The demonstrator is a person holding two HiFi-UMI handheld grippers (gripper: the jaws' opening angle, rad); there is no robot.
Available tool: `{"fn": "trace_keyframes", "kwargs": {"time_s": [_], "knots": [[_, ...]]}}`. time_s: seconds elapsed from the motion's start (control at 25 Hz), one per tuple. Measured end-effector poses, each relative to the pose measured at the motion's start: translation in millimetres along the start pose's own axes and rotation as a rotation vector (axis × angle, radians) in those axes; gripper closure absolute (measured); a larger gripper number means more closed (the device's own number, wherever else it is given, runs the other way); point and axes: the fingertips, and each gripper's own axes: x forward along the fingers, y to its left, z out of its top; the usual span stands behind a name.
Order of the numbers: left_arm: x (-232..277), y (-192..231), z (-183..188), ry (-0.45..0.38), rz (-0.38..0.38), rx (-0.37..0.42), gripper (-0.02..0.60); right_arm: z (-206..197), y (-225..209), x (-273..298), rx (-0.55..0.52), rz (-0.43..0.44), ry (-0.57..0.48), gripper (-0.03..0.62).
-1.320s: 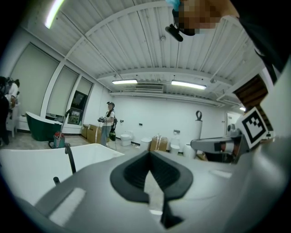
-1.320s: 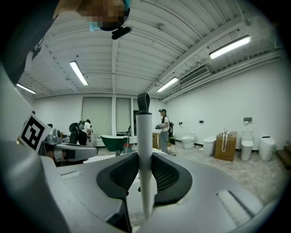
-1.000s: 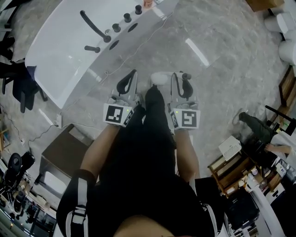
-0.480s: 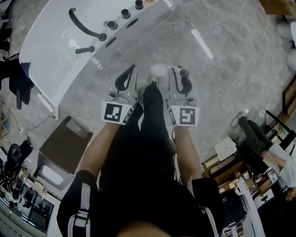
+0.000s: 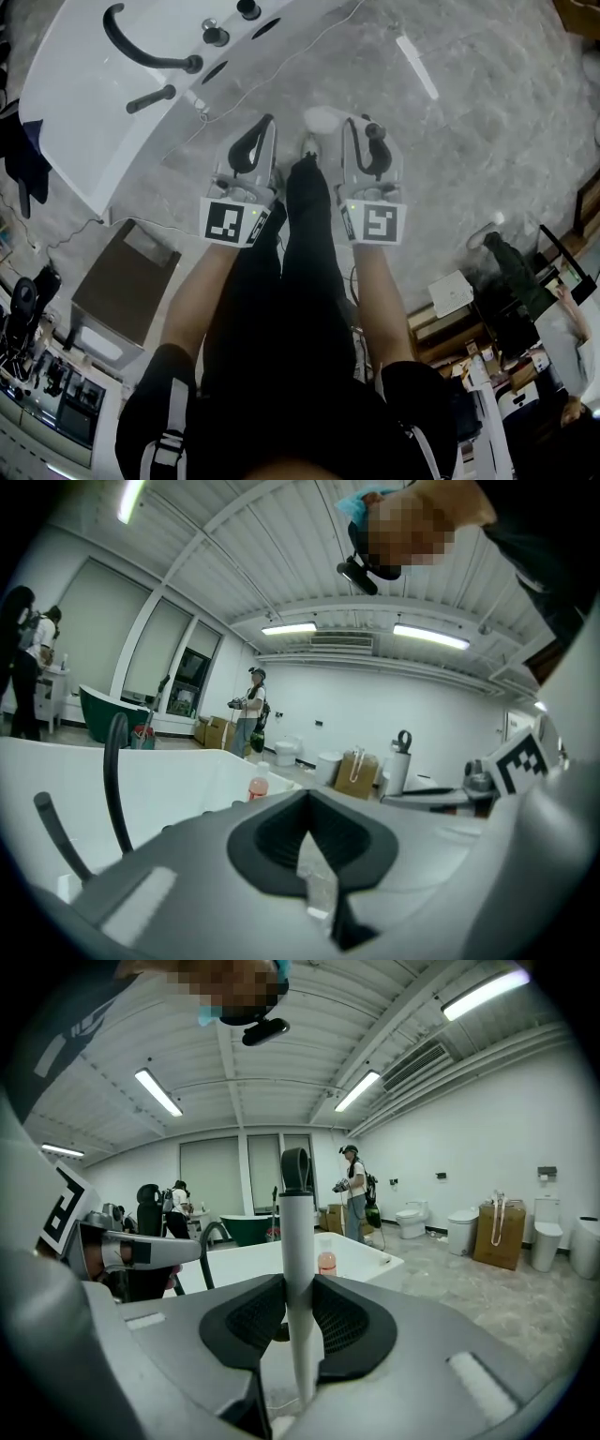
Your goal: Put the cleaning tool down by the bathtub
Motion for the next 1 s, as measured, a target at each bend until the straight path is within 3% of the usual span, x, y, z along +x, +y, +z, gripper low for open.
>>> {"fn": "trace_keyframes", "kwargs": {"time_s": [1.0], "knots": [[57.2, 65.8, -152.8, 0.035, 0.115, -0.079, 0.575, -176.4, -9.2, 127.3, -0.059, 0.099, 0.105, 0.502]]}}
